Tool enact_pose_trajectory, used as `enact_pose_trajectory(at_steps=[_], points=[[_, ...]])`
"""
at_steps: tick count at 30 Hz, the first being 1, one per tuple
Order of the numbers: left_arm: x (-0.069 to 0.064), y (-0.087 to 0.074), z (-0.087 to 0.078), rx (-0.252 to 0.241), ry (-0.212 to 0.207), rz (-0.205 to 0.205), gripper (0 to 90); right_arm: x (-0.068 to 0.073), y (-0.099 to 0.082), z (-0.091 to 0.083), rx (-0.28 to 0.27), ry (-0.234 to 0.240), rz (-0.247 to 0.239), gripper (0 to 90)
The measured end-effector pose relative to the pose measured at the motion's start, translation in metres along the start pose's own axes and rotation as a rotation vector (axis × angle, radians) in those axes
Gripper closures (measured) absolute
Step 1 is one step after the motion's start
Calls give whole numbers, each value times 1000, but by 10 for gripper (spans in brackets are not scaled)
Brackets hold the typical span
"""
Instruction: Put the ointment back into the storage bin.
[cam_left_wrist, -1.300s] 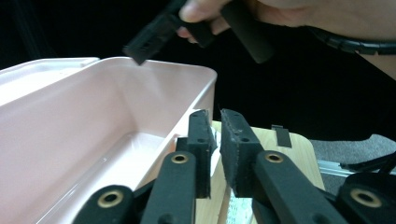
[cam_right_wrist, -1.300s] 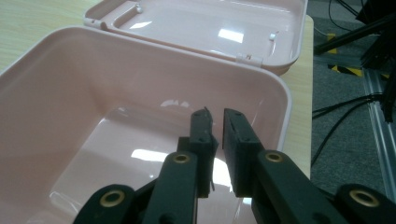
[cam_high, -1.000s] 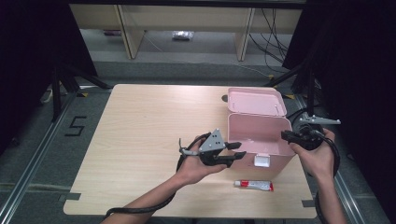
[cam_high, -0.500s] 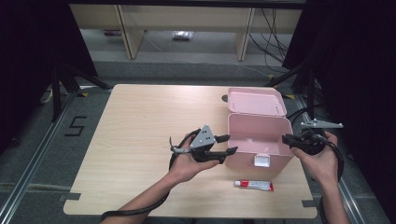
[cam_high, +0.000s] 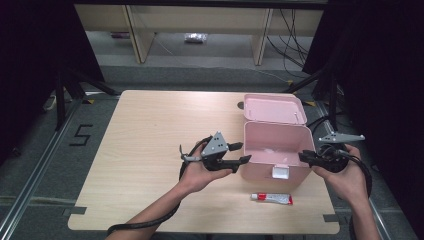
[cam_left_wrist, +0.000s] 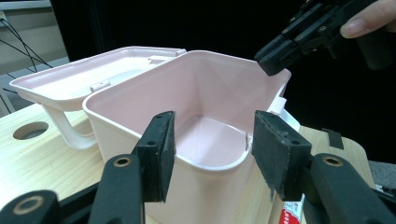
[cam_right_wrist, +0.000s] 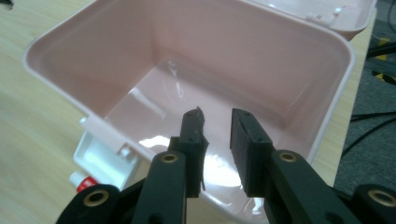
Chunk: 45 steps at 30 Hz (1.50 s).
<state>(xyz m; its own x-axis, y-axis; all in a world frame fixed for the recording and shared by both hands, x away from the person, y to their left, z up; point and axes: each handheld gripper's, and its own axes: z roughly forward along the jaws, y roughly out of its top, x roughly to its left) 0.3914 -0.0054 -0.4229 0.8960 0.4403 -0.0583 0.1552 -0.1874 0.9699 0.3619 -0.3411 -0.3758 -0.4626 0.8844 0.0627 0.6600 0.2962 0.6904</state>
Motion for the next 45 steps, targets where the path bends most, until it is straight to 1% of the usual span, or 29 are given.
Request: enact_pose_trajectory(at_steps=[1, 4, 5, 7, 8, 9, 11, 12, 13, 14, 15, 17, 18, 19, 20, 21, 22, 23, 25, 28, 29, 30, 32, 33, 38, 39, 41, 44, 45], points=[[0, 0, 0, 0, 0, 0, 486, -1, -1, -1, -6, 0, -40, 745], [-1, -1, -2, 1, 0, 3, 485, 2, -2, -4, 27, 4, -45, 739], [-1, -2, -3, -2, 2, 4, 484, 5, -4, -5, 20, 12, -76, 733], [-2, -2, -4, 4, 5, 8, 484, 6, -4, -7, 26, 25, -86, 729], [-3, -2, -5, 3, 9, -2, 484, 5, -4, -6, 11, 24, -143, 726], [-4, -2, -6, 4, 2, 7, 484, 11, -6, -7, 30, 49, -156, 718], [-4, -2, -7, 5, 2, 10, 484, 16, -8, -8, 48, 63, -174, 712], [-5, -2, -7, -1, 0, 7, 484, 18, -9, -7, 26, 56, -201, 710], [-5, -2, -8, 3, 2, 8, 484, 22, -10, -8, 51, 68, -187, 706], [-5, -2, -8, 4, 2, 9, 484, 23, -10, -9, 61, 71, -209, 704], [-5, -2, -8, 4, 2, 9, 484, 23, -10, -9, 61, 71, -209, 704], [-5, -2, -8, 6, 2, 10, 484, 26, -13, -9, 68, 82, -273, 697], [-4, -2, -8, 7, 1, 12, 484, 26, -13, -9, 68, 82, -273, 697], [-4, -3, -8, 8, 3, 10, 484, 28, -15, -9, 90, 102, -309, 688], [-4, -3, -8, 8, 3, 10, 484, 28, -15, -9, 90, 102, -309, 688], [-4, -2, -7, 9, 2, 14, 484, 30, -19, -9, 113, 109, -336, 680], [-4, -2, -7, 9, 2, 14, 484, 30, -19, -9, 113, 109, -336, 680], [-5, -2, -6, 10, -1, 20, 484, 34, -23, -9, 155, 114, -329, 679], [-5, -2, -6, 9, -1, 15, 484, 36, -25, -8, 166, 126, -334, 678], [-6, -1, -6, 7, -4, 20, 484, 40, -30, -1, 190, 146, -371, 672], [-6, -2, -5, 5, -3, 23, 484, 45, -32, 3, 241, 150, -376, 670], [-6, -2, -5, 5, -3, 23, 484, 47, -34, 7, 255, 159, -384, 668], [-6, -2, -5, 7, -5, 24, 484, 49, -35, 11, 266, 159, -392, 667], [-7, -3, -5, 12, -5, 24, 484, 51, -37, 18, 284, 165, -428, 665], [-6, -4, -5, 14, -7, 27, 484, 58, -40, 30, 322, 174, -462, 657], [-5, -4, -5, 14, -4, 23, 483, 60, -41, 36, 332, 173, -517, 649], [-5, -4, -5, 13, -3, 25, 484, 63, -43, 37, 351, 170, -500, 644], [-5, -5, -6, 13, 0, 25, 484, 68, -46, 46, 362, 163, -572, 627], [-5, -5, -6, 13, 0, 25, 484, 70, -47, 47, 366, 162, -577, 626]])
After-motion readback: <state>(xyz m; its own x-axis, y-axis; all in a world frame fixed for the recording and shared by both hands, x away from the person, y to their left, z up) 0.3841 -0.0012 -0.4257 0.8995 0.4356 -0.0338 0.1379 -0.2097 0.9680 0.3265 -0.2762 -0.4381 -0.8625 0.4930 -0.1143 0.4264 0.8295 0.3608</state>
